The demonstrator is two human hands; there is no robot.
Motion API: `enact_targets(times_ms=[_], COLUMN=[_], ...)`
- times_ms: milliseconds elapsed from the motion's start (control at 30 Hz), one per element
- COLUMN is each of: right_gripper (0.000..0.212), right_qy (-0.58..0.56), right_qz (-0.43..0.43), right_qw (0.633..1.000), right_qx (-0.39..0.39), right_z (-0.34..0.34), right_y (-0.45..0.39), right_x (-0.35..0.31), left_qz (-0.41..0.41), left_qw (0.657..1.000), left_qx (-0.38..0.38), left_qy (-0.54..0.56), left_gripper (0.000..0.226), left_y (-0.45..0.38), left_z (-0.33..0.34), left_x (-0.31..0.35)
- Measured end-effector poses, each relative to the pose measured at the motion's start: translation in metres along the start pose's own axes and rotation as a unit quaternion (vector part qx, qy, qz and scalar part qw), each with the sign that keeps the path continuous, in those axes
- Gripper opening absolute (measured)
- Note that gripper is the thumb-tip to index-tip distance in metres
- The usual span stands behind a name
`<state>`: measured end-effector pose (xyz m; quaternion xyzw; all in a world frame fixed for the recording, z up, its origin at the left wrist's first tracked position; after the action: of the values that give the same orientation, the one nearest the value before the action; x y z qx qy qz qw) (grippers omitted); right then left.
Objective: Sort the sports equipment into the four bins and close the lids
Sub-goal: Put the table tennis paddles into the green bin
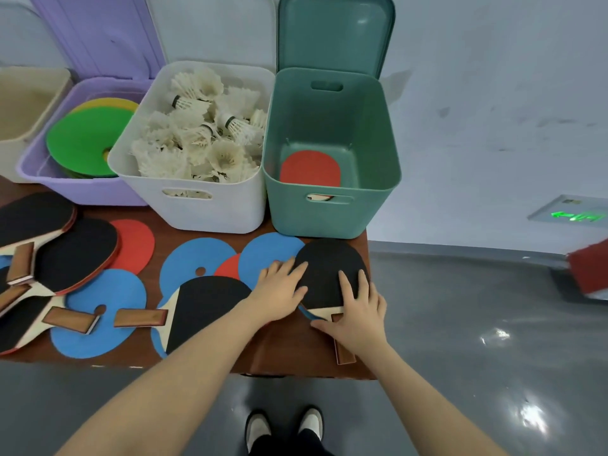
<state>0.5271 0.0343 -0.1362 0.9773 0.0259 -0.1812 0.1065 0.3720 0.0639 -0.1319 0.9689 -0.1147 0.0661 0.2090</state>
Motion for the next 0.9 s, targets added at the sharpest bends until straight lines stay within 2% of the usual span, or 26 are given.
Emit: enact_targets(times_ms=[100, 233, 333, 500, 733, 900], right_gripper=[0.107, 0.089, 0.080, 0.079, 0.078, 0.080], right_qy=[-0.013, -0.020, -0.041, -0.042, -0.068, -0.057], right_qz=[-0.010, -0.048, -0.082, -0.130, -0.140, -0.077], right_qw=[1.000, 0.998, 0.993, 0.986, 0.982, 0.992], right_qx=[0.014, 0.041, 0.077, 0.098, 0.109, 0.088], right_z=[-0.002, -0.005, -0.011, -0.018, 0.000, 0.021], right_y=[-0.005, -0.005, 0.000, 0.013, 0.024, 0.028], right_x=[0.002, -0.001, -0.004, -0.033, -0.086, -0.100], left_qz=[0.002, -0.014, -0.020, -0.030, -0.024, 0.000], left_qw=[1.000, 0.999, 0.996, 0.993, 0.993, 0.998], left_qx=[-0.001, 0.007, 0.044, 0.090, 0.102, 0.067], left_qy=[-0.003, 0.037, 0.072, 0.063, 0.054, 0.019], left_gripper=[0.058, 0.054, 0.051, 0.051, 0.061, 0.081], left_y=[0.004, 0.005, 0.018, 0.055, 0.097, 0.127], left_z=[0.005, 0.006, -0.001, -0.014, -0.019, -0.007], left_x=[-0.002, -0.001, -0.003, -0.022, -0.077, -0.126])
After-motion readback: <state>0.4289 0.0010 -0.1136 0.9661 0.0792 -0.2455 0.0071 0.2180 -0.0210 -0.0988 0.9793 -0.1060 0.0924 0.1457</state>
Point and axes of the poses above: each hand's wrist, its own y-axis away from the middle knuckle, its own z-axis out of the palm, x = y × z, the point moved 8 cm from there along -y, towards the middle knuckle, and after that the axes turned 7 degrees about -y, right-handed, at the moved point
